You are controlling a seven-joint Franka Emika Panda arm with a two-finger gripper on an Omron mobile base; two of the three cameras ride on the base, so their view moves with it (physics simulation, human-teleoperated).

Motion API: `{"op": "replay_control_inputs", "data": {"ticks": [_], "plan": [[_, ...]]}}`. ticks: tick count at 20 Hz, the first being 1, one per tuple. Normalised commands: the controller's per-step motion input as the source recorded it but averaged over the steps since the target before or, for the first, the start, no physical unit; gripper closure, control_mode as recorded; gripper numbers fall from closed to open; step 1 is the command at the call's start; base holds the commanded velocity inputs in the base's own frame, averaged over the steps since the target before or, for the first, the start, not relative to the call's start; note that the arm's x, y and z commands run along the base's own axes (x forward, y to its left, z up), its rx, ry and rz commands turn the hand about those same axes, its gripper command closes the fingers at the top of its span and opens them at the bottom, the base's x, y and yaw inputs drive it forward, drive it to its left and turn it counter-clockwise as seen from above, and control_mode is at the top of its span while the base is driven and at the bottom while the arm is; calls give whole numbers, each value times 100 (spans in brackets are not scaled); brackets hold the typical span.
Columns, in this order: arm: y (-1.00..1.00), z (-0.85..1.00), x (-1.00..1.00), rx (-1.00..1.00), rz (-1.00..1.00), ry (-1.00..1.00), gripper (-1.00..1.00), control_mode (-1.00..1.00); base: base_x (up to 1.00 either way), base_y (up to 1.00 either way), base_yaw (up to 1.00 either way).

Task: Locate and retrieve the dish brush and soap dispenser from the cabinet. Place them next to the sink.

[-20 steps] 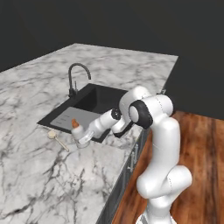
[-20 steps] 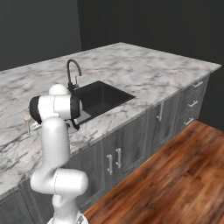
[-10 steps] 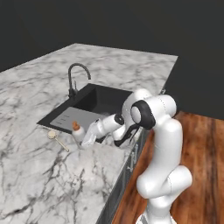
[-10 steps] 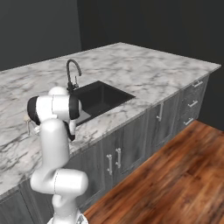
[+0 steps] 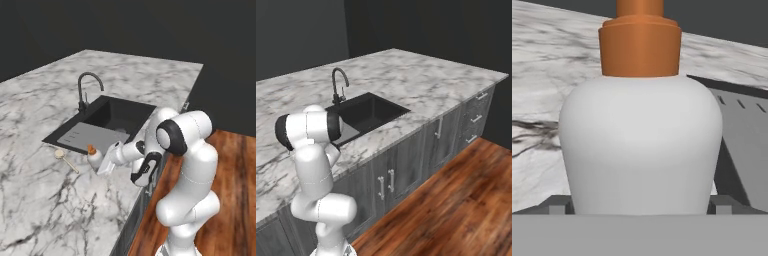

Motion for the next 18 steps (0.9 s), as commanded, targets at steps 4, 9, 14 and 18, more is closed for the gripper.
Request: {"op": "replay_control_inputs", "data": {"ticks": [4,9,14,18], "plan": [[-22,-63,-8,22,14,-7,100,-100,0,0,0],[-1,-61,-9,21,13,-6,-100,-100,0,0,0],[0,-34,-15,15,14,-10,-100,-100,0,0,0],[-2,23,-6,29,14,-17,-100,-100,0,0,0]]}}
